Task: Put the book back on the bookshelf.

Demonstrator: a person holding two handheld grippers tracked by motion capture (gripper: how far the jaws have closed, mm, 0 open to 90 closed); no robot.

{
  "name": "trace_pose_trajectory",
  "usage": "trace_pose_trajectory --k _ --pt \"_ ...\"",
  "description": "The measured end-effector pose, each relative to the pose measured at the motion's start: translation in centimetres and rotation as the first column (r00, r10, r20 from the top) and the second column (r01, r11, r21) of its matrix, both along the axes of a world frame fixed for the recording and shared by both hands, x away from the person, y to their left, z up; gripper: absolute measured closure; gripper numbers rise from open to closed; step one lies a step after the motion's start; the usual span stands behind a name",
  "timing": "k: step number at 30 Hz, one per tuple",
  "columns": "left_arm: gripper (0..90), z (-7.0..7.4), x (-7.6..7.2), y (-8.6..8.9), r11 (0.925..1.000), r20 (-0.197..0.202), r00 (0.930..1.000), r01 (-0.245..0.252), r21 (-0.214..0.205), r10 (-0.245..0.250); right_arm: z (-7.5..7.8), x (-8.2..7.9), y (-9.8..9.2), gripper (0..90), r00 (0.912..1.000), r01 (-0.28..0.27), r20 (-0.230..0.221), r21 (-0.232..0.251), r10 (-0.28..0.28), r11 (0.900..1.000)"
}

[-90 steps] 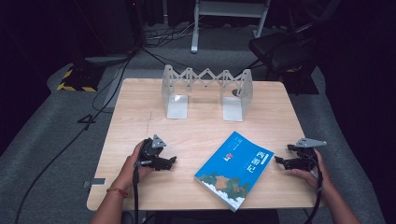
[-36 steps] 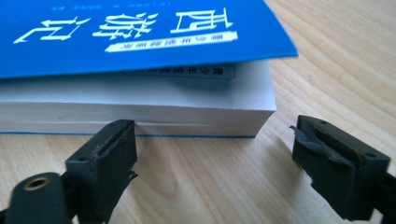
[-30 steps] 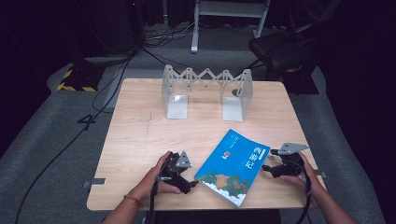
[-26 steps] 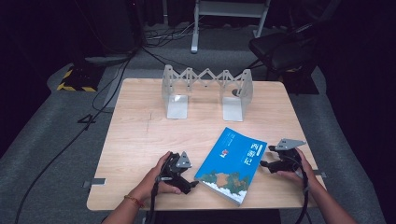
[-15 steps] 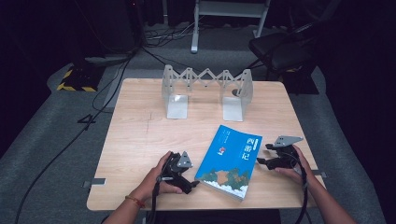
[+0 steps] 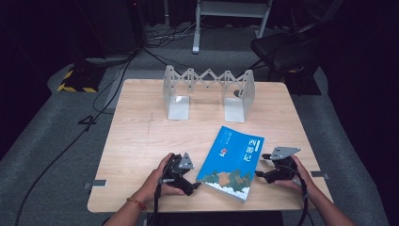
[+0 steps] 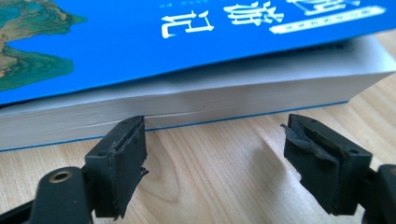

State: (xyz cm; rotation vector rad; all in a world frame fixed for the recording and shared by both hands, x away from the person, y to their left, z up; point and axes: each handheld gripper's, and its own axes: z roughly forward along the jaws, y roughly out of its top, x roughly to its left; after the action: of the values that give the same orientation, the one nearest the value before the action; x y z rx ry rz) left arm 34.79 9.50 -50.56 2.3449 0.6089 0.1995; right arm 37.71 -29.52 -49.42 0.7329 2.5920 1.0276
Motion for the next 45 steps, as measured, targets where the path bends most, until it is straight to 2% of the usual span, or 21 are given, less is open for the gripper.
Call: trace_pose_trajectory --k 5,6,8,13,16,19,24,28,29,31,32,33,34,35,36,38,39,40,42,45 --pt "0.0 0.0 0.1 -0.1 0.9999 0.001 0.9999 -0.017 -0.001 0.017 0.2 0.0 0.0 22.3 0.9999 0.007 0.008 -0.008 -0.007 0.9999" --pt "0.0 0.0 0.4 -0.2 0.999 0.002 0.999 -0.045 0.004 0.045 0.2 -0.1 -0.1 25.6 0.9998 0.014 0.016 -0.009 -0.014 0.9999" --pt "0.0 0.0 0.5 -0.2 0.9987 0.004 0.9987 -0.05 0.005 0.05 0.2 -0.1 -0.1 25.7 0.9998 0.014 0.016 -0.007 -0.014 0.9999" --pt "0.0 0.0 1.0 -0.3 0.9951 0.007 0.9951 -0.099 0.008 0.099 0.3 0.0 -0.3 25.7 0.9993 0.026 0.026 -0.009 -0.026 0.9996" --pt "0.3 0.1 1.2 -0.3 0.9952 0.006 0.9953 -0.097 0.011 0.097 0.6 -0.1 -0.4 25.7 0.9999 0.006 0.016 0.016 -0.007 0.9999" --pt "0.4 0.1 1.2 -0.3 0.9954 0.005 0.9954 -0.096 0.011 0.096 0.8 -0.1 -0.2 25.7 0.9997 0.002 0.024 0.001 -0.003 1.0" --pt "0.6 0.0 1.1 -0.3 0.9952 0.006 0.9952 -0.098 0.009 0.098 0.7 0.0 -0.3 25.6 0.9999 0.01 0.005 0.011 -0.01 0.9999" --pt "1.0 0.2 0.9 0.1 0.9947 -0.004 0.9949 -0.101 0.02 0.101 0.9 -0.1 -0.2 25.0 0.9998 0.013 0.012 0.012 -0.013 0.9998" --pt "4.0 0.4 0.8 0.3 0.9946 -0.001 0.9948 -0.102 0.021 0.102 1.0 -0.1 -0.2 25.0 0.9997 0.014 0.018 0.018 -0.014 0.9997" --pt "21.9 1.0 0.4 0.8 0.9965 0.005 0.9965 -0.083 -0.006 0.083 1.4 -0.2 -0.2 25.0 0.9995 0.018 0.025 0.029 -0.019 0.9994" --pt "21.6 1.4 0.1 0.8 0.9964 0.022 0.9963 -0.083 -0.02 0.083 1.7 -0.2 -0.2 25.0 0.9993 0.019 0.032 0.039 -0.02 0.9991" --pt "15.1 1.8 -0.1 0.7 0.9967 0.04 0.9963 -0.074 -0.033 0.076 1.9 -0.2 -0.1 25.0 0.9991 0.022 0.036 0.048 -0.024 0.9986" --pt "15.3 2.1 -0.3 0.5 0.9971 0.049 0.9968 -0.061 -0.045 0.063 2.2 -0.1 -0.1 25.0 0.999 0.03 0.031 0.063 -0.032 0.9975" --pt "19.3 2.7 -0.6 0.1 0.9974 0.053 0.998 -0.031 -0.065 0.035 2.4 -0.1 -0.1 25.0 0.9989 0.036 0.026 0.076 -0.038 0.9964" --pt "18.3 3.0 -0.9 -0.4 0.997 0.059 0.9981 -0.011 -0.076 0.016 2.7 -0.1 0.1 25.0 0.9987 0.042 0.026 0.084 -0.044 0.9956" --pt "17.4 3.5 -1.4 -1.8 0.9942 0.052 0.9985 0.021 -0.106 -0.015 3.1 -0.1 0.3 25.0 0.9983 0.038 0.043 0.071 -0.041 0.9967" --pt "17.9 3.7 -1.8 -2.8 0.9946 0.065 0.9966 0.057 -0.087 -0.051 3.3 -0.1 0.5 25.0 0.9979 0.037 0.051 0.069 -0.041 0.9969" --pt "17.4 3.9 -2.4 -4.0 0.993 0.084 0.9917 0.102 -0.06 -0.097 3.5 -0.1 0.6 25.0 0.9978 0.04 0.05 0.075 -0.044 0.9964" --pt "18.0 4.0 -3.1 -5.9 0.9905 0.087 0.9892 0.123 -0.062 -0.117 3.9 0.0 0.8 25.0 0.997 0.045 0.059 0.087 -0.05 0.9952" --pt "18.4 3.8 -4.1 -8.2 0.9869 0.101 0.9832 0.157 -0.038 -0.152 4.5 0.1 1.3 25.0 0.9961 0.044 0.073 0.087 -0.05 0.9952"
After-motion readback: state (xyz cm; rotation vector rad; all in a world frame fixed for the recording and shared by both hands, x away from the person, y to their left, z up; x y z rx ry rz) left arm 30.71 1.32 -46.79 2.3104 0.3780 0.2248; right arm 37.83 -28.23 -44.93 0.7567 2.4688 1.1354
